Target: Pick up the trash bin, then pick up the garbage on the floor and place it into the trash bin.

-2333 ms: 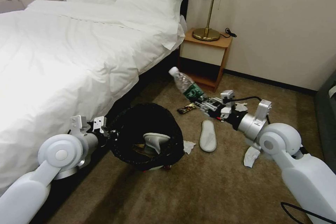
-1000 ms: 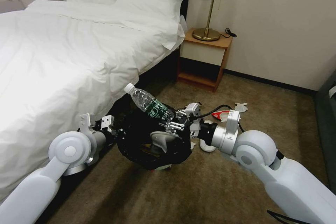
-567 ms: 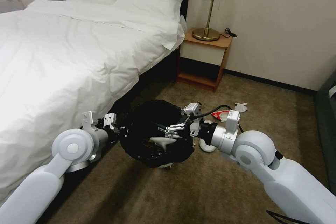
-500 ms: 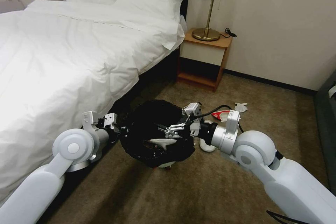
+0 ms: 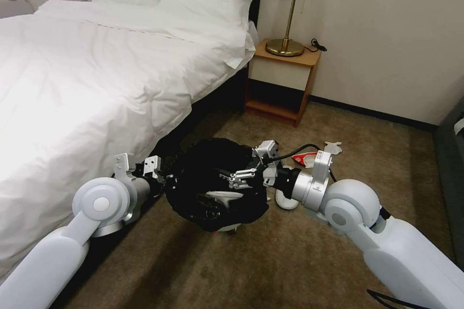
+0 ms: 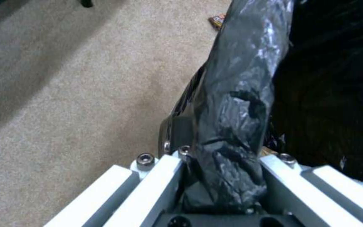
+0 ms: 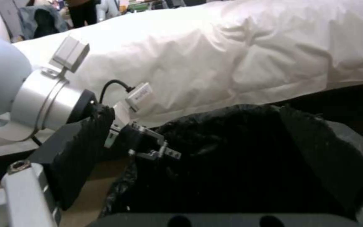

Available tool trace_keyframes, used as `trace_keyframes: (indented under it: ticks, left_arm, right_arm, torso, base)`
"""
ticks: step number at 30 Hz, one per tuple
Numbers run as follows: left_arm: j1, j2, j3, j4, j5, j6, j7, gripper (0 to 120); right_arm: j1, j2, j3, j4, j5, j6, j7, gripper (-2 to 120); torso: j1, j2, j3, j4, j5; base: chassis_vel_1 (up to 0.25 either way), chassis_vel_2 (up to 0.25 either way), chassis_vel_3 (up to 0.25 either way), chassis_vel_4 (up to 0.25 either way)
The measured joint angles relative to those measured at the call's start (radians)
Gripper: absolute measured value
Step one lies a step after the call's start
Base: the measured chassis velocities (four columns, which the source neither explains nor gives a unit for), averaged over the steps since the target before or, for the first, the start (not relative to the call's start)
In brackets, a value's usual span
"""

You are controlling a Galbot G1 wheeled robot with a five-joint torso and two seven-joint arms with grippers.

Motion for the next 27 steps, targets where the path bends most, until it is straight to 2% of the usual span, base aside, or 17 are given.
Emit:
trace_keyframes:
  ticks: [9,16,19,21,25,27]
  left_arm:
    - [-0.009,0.004,-0.012,0.006,-0.004,0.000,0.001,0]
    - [-0.021,0.005,-0.023,0.009,-0.013,0.000,0.001,0]
    - [-0.029,0.005,-0.028,0.012,-0.017,0.000,0.001,0]
    - [-0.037,0.004,-0.030,0.019,-0.016,0.000,0.005,0]
    - [-0.038,0.003,-0.035,0.018,-0.016,0.000,0.006,0]
    - [-0.022,0.008,-0.059,0.007,-0.016,0.000,0.006,0]
  right_arm:
    - [0.038,0.019,0.091,-0.045,0.022,-0.003,0.032,100]
    - [0.031,0.006,0.168,-0.077,0.033,-0.011,0.050,100]
    - [-0.005,-0.012,0.213,-0.095,0.034,-0.011,0.050,100]
    - [-0.093,-0.042,0.275,-0.134,0.006,0.002,0.039,100]
    - [-0.155,-0.054,0.307,-0.164,-0.037,0.024,0.025,100]
    - [-0.185,-0.047,0.312,-0.186,-0.060,0.028,0.023,100]
  torso:
    - [0.000,0.000,0.000,0.0001,0.0000]
    - [0.000,0.000,0.000,0.0001,0.0000]
    - [0.000,0.000,0.000,0.0001,0.0001]
    - [0.000,0.000,0.000,0.0000,0.0000]
    - [0.000,0.000,0.000,-0.0003,0.0001]
    - [0.000,0.000,0.000,-0.0004,0.0000]
  base:
    - [0.000,0.000,0.000,0.000]
    - [0.000,0.000,0.000,0.000]
    - [0.000,0.000,0.000,0.000]
    - [0.000,0.000,0.000,0.000]
    - [0.000,0.000,0.000,0.000]
    - [0.000,0.000,0.000,0.000]
